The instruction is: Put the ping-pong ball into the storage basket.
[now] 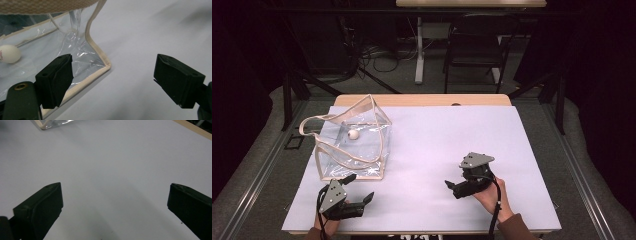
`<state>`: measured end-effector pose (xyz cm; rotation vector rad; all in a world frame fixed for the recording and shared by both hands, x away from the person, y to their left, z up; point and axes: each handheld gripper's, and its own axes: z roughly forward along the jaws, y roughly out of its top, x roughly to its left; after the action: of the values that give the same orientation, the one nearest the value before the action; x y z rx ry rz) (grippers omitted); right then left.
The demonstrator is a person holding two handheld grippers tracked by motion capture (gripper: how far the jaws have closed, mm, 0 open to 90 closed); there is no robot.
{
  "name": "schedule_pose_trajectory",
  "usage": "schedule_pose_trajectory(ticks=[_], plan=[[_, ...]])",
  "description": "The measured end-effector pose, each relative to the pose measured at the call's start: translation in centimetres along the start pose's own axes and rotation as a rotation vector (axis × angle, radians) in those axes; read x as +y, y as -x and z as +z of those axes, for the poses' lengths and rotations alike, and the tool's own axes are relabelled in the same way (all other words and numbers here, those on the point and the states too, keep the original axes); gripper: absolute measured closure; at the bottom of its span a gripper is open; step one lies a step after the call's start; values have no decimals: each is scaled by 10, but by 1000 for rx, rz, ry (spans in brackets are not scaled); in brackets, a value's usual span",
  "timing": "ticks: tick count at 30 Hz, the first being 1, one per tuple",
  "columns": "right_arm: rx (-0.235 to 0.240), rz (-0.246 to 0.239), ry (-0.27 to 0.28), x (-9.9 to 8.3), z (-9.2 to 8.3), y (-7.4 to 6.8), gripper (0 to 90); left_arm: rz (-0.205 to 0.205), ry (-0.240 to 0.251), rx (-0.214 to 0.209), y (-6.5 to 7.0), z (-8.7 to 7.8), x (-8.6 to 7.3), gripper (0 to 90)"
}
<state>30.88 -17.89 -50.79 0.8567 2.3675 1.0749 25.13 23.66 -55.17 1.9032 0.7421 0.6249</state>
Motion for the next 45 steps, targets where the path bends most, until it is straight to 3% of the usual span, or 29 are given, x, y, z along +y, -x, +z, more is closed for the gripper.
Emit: schedule_pose_trajectory(ticks=[10,24,45], plan=[[4,9,-37,-23,0,-2,0,1,0,1,0,0,0,159],[-14,16,-4,-51,-8,-6,0,3,-2,0,0,0,0,159],[-60,16,3,-71,-22,-11,0,-1,-8,-1,0,-1,0,159]])
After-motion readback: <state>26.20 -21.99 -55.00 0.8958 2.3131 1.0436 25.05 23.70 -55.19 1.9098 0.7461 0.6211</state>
